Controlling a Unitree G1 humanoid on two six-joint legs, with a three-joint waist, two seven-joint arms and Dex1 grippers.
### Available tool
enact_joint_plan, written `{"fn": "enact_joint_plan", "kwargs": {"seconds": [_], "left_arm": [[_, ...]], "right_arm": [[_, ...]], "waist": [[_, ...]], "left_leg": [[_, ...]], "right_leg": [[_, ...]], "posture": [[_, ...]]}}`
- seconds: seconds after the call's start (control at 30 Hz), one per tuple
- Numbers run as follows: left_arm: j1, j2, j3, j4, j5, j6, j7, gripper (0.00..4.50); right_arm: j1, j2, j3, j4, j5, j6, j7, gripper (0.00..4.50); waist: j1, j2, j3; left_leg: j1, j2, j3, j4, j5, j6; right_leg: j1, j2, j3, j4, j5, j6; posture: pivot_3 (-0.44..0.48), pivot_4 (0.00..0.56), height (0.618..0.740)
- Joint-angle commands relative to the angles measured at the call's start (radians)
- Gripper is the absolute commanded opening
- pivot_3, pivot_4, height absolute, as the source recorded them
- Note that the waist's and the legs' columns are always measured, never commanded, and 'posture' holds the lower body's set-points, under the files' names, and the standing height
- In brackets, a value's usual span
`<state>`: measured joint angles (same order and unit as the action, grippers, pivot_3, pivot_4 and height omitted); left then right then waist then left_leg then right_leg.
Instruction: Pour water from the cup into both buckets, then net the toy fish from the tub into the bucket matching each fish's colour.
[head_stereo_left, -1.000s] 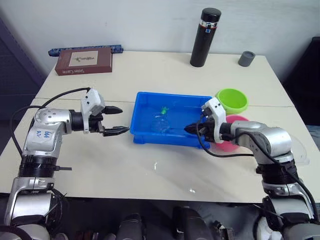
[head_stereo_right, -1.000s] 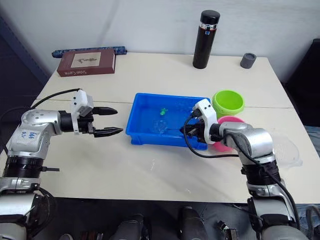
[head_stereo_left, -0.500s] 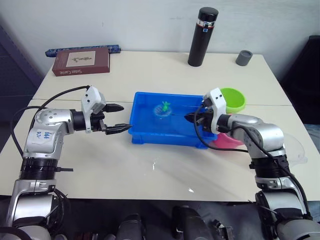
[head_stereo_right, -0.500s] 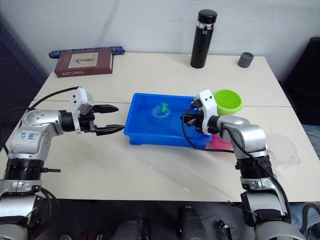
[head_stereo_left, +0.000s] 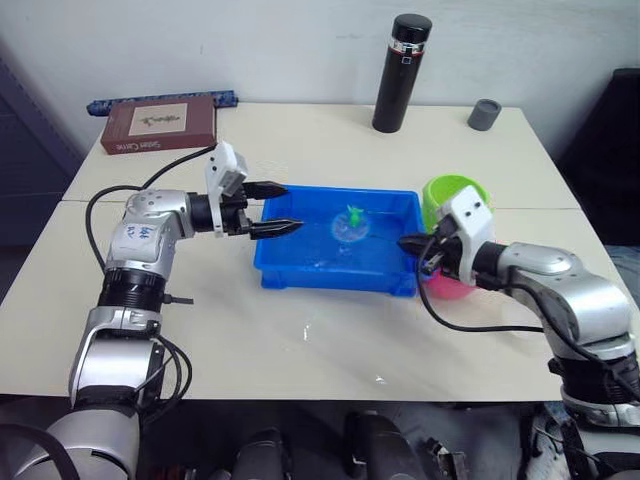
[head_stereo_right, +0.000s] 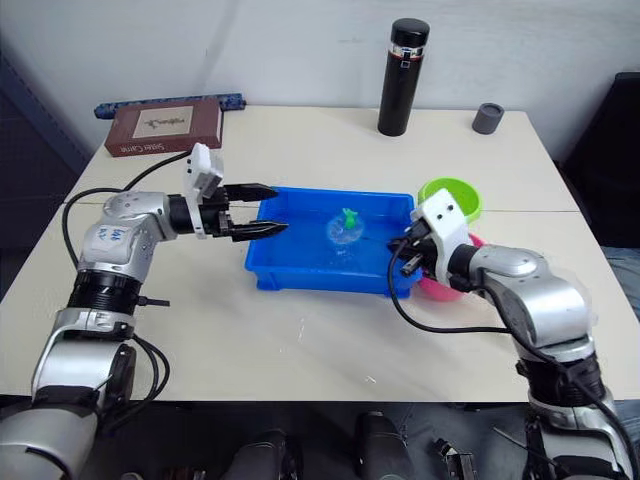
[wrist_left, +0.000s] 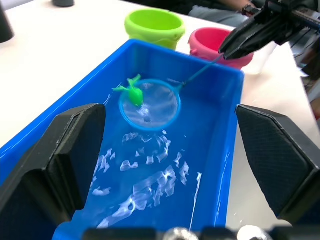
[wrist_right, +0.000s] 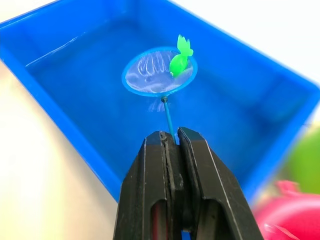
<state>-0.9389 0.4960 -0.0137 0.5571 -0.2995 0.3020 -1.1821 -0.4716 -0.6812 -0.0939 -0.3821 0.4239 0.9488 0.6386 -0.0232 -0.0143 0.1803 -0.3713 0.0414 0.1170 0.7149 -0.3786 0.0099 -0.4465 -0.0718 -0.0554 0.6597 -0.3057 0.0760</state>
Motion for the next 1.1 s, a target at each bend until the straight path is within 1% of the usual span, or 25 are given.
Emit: {"fn": "enact_joint_plan", "kwargs": {"seconds": [0.03, 0.17, 0.23, 0.3, 0.4, 0.5, 0.73, 0.87, 0.93, 1.0, 1.07, 1.1], "left_arm": [[-0.056, -0.044, -0.005, 0.035, -0.001, -0.047, -0.018, 4.46], [-0.099, -0.103, -0.009, 0.084, 0.003, -0.079, -0.022, 4.46], [-0.11, -0.118, -0.012, 0.099, 0.008, -0.092, -0.029, 4.46], [-0.126, -0.144, -0.015, 0.118, 0.012, -0.111, -0.03, 4.46], [-0.138, -0.16, -0.014, 0.132, 0.017, -0.127, -0.034, 4.46], [-0.138, -0.162, -0.01, 0.135, 0.022, -0.132, -0.037, 4.46], [-0.125, -0.148, -0.001, 0.124, 0.027, -0.132, -0.033, 4.46], [-0.118, -0.136, 0.004, 0.117, 0.026, -0.129, -0.029, 4.46], [-0.116, -0.134, 0.002, 0.113, 0.026, -0.128, -0.027, 4.46], [-0.114, -0.135, 0.002, 0.11, 0.026, -0.127, -0.025, 4.46], [-0.115, -0.136, 0.002, 0.107, 0.025, -0.126, -0.023, 4.46], [-0.115, -0.136, 0.002, 0.107, 0.025, -0.125, -0.023, 4.46]], "right_arm": [[0.032, -0.047, -0.149, -0.124, 0.051, 0.059, -0.028, 0.0], [0.048, -0.096, -0.269, -0.156, 0.075, 0.117, -0.056, 0.0], [0.047, -0.113, -0.297, -0.151, 0.081, 0.126, -0.062, 0.0], [0.045, -0.156, -0.322, -0.105, 0.056, 0.1, -0.064, 0.0], [0.063, -0.217, -0.31, -0.04, 0.004, 0.033, -0.06, 0.0], [0.079, -0.259, -0.266, 0.033, -0.071, -0.077, -0.065, 0.0], [0.049, -0.258, -0.208, 0.185, -0.144, -0.2, -0.08, 0.0], [0.103, -0.328, -0.114, 0.219, -0.294, -0.438, -0.048, 0.0], [0.149, -0.395, -0.04, 0.244, -0.437, -0.66, -0.06, 0.0], [0.178, -0.468, 0.029, 0.285, -0.583, -0.879, -0.089, 0.0], [0.182, -0.556, 0.101, 0.334, -0.764, -1.069, -0.153, 0.0], [0.169, -0.596, 0.131, 0.361, -0.867, -1.149, -0.216, 0.0]], "waist": [[0.002, 0.0, 0.0], [0.016, 0.0, 0.0], [0.019, 0.0, 0.0], [0.02, 0.0, 0.0], [0.022, 0.0, 0.0], [0.02, 0.0, 0.0], [0.02, 0.0, 0.0], [0.02, 0.0, 0.0], [0.02, 0.0, 0.0], [0.02, 0.0, 0.0], [0.018, 0.0, 0.0], [0.018, 0.0, 0.0]], "left_leg": [[0.0, 0.0, 0.0, 0.0, 0.0, 0.0], [0.0, -0.001, 0.0, 0.0, 0.0, 0.0], [0.0, -0.002, 0.001, 0.0, 0.0, 0.0], [0.0, -0.002, 0.001, 0.0, 0.0, 0.0], [0.0, -0.006, 0.001, 0.0, 0.0, 0.0], [0.0, -0.007, 0.001, -0.001, 0.0, 0.0], [0.001, -0.006, 0.001, 0.0, 0.0, 0.001], [0.0, -0.004, 0.001, -0.001, 0.0, 0.001], [0.0, -0.004, 0.001, -0.001, 0.0, 0.001], [0.0, -0.005, 0.002, -0.001, 0.0, 0.001], [0.0, -0.004, 0.002, 0.0, 0.0, 0.001], [0.001, -0.004, 0.003, -0.001, 0.0, 0.001]], "right_leg": [[0.0, 0.0, 0.0, 0.0, 0.0, 0.0], [0.0, 0.0, 0.001, -0.001, 0.0, 0.001], [0.0, 0.0, 0.001, -0.001, 0.001, 0.001], [0.0, 0.001, 0.002, -0.001, 0.001, 0.001], [0.0, 0.0, 0.002, -0.001, 0.001, 0.001], [0.0, 0.0, 0.002, -0.002, 0.001, 0.001], [0.0, 0.0, 0.002, -0.001, 0.001, 0.002], [0.0, 0.0, 0.002, -0.002, 0.001, 0.002], [0.0, 0.0, 0.002, -0.002, 0.001, 0.002], [0.0, 0.0, 0.002, -0.002, 0.001, 0.002], [0.0, -0.001, 0.003, -0.002, 0.001, 0.003], [0.0, -0.002, 0.004, -0.002, 0.001, 0.004]], "posture": [[0.0, 0.15, 0.74], [0.0, 0.15, 0.74], [0.0, 0.15, 0.74], [0.0, 0.15, 0.74], [0.0, 0.15, 0.74], [0.0, 0.15, 0.74], [0.0, 0.15, 0.74], [0.0, 0.15, 0.74], [0.0, 0.15, 0.74], [0.0, 0.15, 0.74], [0.0, 0.15, 0.74], [0.0, 0.15, 0.74]]}}
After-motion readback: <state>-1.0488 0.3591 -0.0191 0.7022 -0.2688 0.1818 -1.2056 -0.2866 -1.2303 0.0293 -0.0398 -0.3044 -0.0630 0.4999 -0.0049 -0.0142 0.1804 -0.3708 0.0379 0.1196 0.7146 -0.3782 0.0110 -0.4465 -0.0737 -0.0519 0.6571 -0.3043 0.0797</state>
